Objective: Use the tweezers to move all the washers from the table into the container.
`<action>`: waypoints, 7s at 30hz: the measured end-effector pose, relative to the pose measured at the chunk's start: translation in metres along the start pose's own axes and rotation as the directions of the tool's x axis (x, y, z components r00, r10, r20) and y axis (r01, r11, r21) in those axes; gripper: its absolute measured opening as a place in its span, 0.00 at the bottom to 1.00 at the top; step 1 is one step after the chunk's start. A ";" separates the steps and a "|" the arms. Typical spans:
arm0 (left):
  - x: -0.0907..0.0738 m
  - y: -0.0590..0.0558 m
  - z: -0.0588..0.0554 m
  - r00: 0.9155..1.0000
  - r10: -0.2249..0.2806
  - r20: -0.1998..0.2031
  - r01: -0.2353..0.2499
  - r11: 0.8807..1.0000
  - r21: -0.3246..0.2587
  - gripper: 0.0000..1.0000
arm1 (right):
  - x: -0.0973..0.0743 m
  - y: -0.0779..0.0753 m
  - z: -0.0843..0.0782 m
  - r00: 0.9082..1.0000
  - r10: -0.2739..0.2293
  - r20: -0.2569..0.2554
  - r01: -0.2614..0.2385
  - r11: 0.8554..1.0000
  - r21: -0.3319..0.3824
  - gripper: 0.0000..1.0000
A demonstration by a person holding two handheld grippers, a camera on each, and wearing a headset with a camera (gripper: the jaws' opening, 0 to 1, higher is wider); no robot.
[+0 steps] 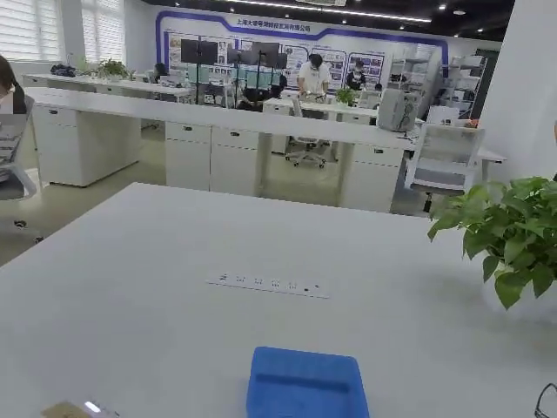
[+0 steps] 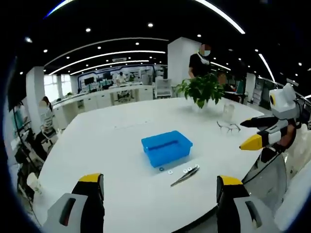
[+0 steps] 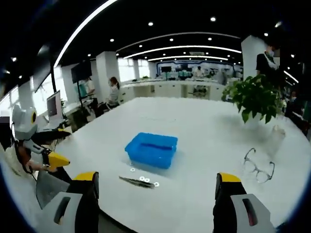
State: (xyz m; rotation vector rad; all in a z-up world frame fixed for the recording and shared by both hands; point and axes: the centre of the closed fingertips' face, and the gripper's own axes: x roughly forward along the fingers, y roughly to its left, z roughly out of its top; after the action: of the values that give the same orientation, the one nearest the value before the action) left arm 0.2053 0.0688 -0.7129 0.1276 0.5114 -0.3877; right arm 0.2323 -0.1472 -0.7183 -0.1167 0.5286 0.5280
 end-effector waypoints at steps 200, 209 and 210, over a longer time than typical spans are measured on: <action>-0.035 -0.114 0.060 0.728 -0.625 -0.282 0.642 0.477 0.600 0.00 | 0.005 0.151 0.023 0.765 0.596 -0.245 -0.629 0.606 -0.487 0.04; -0.016 -0.094 0.054 0.827 -0.557 -0.076 0.520 0.706 0.481 0.12 | 0.016 0.148 0.015 0.761 0.605 -0.235 -0.641 0.646 -0.415 0.01; -0.014 -0.092 0.052 0.835 -0.550 -0.035 0.512 0.751 0.417 0.22 | 0.020 0.146 0.015 0.760 0.608 -0.228 -0.643 0.656 -0.395 0.01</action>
State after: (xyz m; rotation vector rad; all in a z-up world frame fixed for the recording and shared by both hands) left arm 0.1818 -0.0221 -0.6631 0.3752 0.3608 -1.0659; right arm 0.1790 -0.0091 -0.7117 -0.4133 0.5054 1.3452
